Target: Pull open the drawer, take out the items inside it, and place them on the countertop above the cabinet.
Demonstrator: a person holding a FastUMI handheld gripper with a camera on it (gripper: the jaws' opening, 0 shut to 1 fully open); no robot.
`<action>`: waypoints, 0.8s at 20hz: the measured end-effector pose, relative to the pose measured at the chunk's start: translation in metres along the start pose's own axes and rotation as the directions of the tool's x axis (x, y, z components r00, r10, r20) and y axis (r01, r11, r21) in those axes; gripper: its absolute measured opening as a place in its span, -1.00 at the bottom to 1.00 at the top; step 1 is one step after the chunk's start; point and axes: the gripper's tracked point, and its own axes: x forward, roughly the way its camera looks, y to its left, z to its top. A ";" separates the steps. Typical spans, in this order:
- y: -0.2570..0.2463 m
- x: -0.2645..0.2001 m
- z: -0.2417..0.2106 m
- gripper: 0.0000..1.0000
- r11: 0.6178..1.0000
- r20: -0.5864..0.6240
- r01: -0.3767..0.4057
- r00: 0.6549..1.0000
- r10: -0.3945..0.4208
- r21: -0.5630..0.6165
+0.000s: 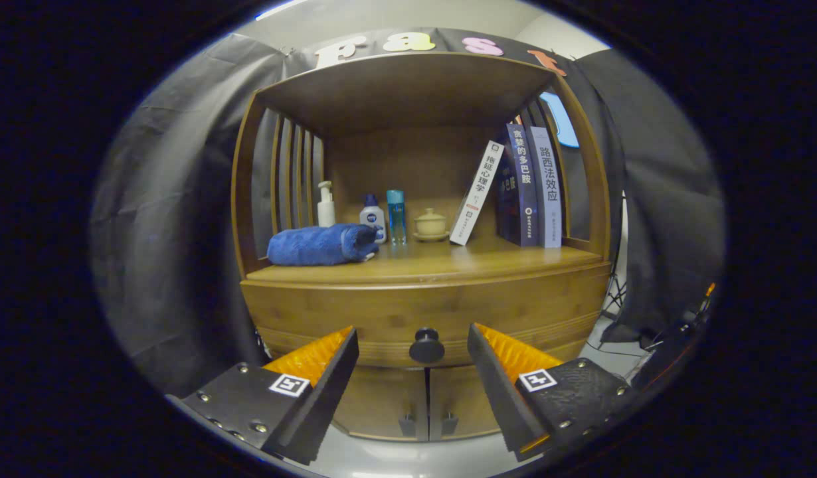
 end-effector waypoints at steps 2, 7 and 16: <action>-0.003 0.018 -0.018 0.98 1.000 -0.044 0.005 0.999 -0.004 0.028; -0.004 0.045 -0.035 0.46 0.999 -0.026 -0.018 1.000 0.017 -0.040; -0.002 0.078 -0.046 -0.10 1.000 -0.022 0.008 1.000 -0.008 -0.010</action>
